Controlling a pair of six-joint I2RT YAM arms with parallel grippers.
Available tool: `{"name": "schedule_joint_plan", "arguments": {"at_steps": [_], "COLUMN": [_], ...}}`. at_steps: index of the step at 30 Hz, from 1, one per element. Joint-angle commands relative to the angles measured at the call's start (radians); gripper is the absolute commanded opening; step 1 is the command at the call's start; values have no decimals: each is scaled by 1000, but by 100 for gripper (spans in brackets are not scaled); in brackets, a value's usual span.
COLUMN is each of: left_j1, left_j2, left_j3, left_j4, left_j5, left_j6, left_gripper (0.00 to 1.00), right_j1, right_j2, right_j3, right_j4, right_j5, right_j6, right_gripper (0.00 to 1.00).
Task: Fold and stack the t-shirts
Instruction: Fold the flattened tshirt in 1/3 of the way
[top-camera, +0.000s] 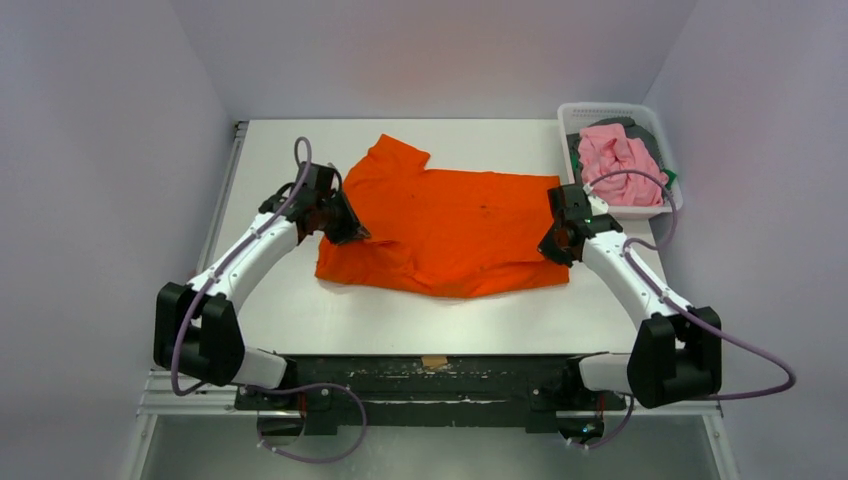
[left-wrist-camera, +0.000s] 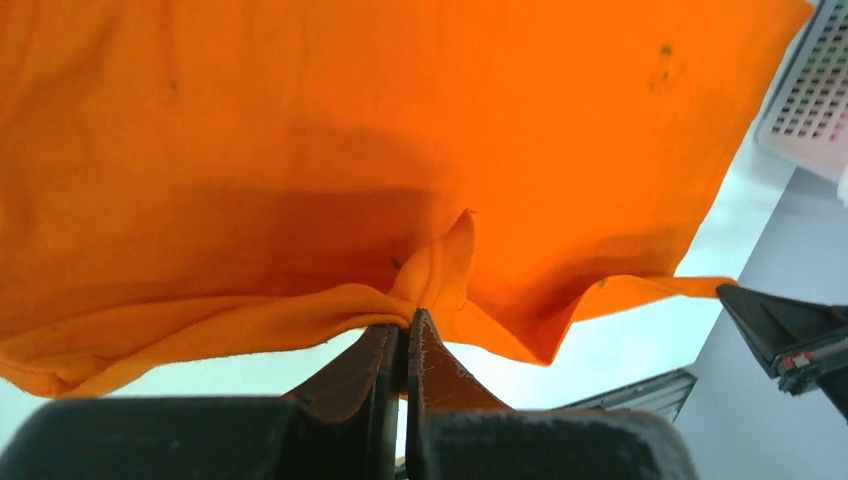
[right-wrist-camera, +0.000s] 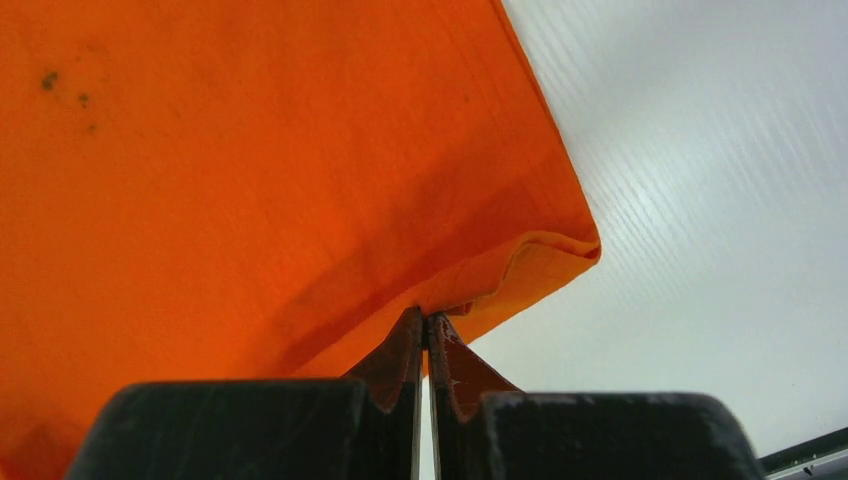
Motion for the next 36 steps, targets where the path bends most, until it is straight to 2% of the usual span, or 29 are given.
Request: {"name": "schedule_joint_plan", "arguments": {"at_steps": [1,14,23,24,26,29,30,31,33,36], "left_j1": [43,111,134,139,150,162,162,162,162,155], "left_j2": [59,223,433,458,520,597,596,582,526,405], "left_j3": [80,255,432,456,541,693,713,706,641,462], "left_j4": [28,61,16,14,-21,-162,-174,-179,-151,-49], "left_j5": [-4,-39,-52,-64,-87,-98,-105,-107,-91,-27], "left_j6": [60,140,157,154,156,157,158,157,154,144], "left_gripper": [0,0,0,7,43,86,98,100,100,100], "right_j1": [-25,-92,-100,-100,-102,-103,-102,-102,-101,-93], "right_j2": [46,213,303,322,348,354,341,321,278,218], "right_j3": [93,180,225,241,285,337,333,320,285,210], "right_j4": [19,58,116,114,86,18,13,13,15,62], "right_j5": [65,57,86,93,123,161,163,166,175,86], "right_j6": [-22,-42,-50,-52,-54,-42,-43,-48,-65,-105], "right_gripper": [0,0,1,6,22,42,56,73,93,96]}}
